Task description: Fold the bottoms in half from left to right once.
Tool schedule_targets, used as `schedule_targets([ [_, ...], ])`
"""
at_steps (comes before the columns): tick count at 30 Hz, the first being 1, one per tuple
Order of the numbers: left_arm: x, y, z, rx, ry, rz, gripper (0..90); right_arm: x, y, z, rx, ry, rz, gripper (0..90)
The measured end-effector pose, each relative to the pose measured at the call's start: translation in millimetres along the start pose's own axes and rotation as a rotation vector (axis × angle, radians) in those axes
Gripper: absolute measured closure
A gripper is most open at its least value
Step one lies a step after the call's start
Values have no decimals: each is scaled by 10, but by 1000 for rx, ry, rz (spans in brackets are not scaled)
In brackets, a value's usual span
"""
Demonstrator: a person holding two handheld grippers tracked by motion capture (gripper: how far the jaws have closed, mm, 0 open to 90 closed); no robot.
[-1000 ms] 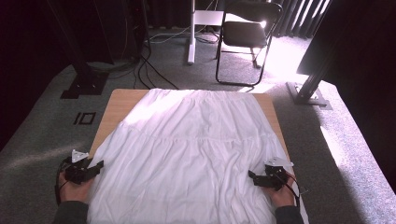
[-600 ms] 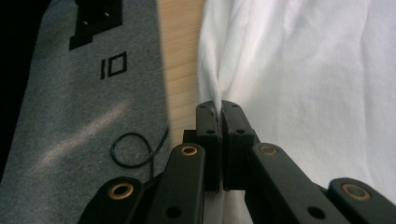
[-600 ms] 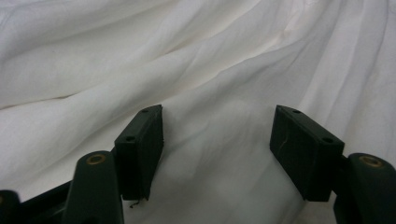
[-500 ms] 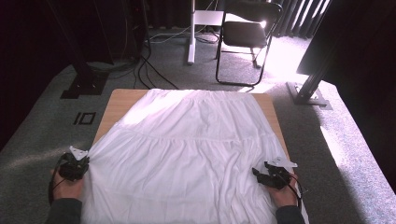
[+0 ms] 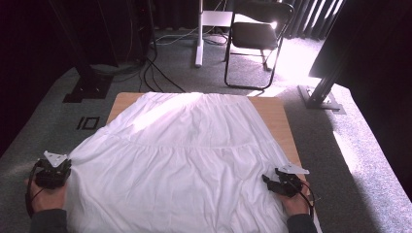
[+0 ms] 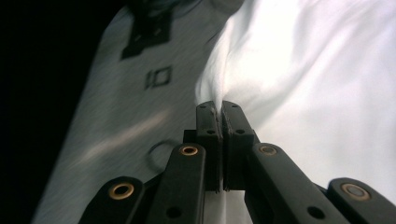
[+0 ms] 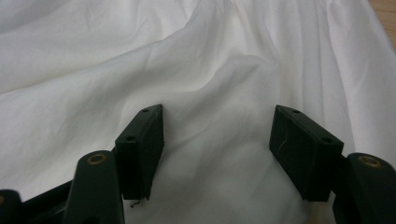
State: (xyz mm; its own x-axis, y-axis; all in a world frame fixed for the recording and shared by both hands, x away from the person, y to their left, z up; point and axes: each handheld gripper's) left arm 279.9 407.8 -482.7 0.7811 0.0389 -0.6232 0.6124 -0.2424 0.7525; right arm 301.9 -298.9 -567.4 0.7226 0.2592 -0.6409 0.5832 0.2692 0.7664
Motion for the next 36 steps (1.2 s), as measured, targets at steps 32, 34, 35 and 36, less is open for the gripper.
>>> schedule_targets([
  [32, 73, 962, 3326, 367, -1136, 172, 832, -1, 0, -5, 3, -4, -1, 349],
  [34, 134, 938, 3336, 387, -1094, 148, 648, -6, 5, -13, 10, -10, -6, 376],
  [35, 101, 942, 3277, 401, -1039, 158, 599, -49, 46, -51, 8, -45, -30, 436],
  [36, 74, 952, 3221, 403, -1031, 172, 570, -93, 76, -84, 3, -70, -18, 455],
])
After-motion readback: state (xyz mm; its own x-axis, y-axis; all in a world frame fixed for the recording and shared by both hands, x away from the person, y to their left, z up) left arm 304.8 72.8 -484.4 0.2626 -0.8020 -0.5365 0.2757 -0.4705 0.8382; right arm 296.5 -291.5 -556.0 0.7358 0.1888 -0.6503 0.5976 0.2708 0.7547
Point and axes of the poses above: each handheld gripper's, and its own axes: x roughly forward along the jaws, y roughly out of its top, z roughly to its right, and after that the axes turned 5 degrees about -y, right-handed
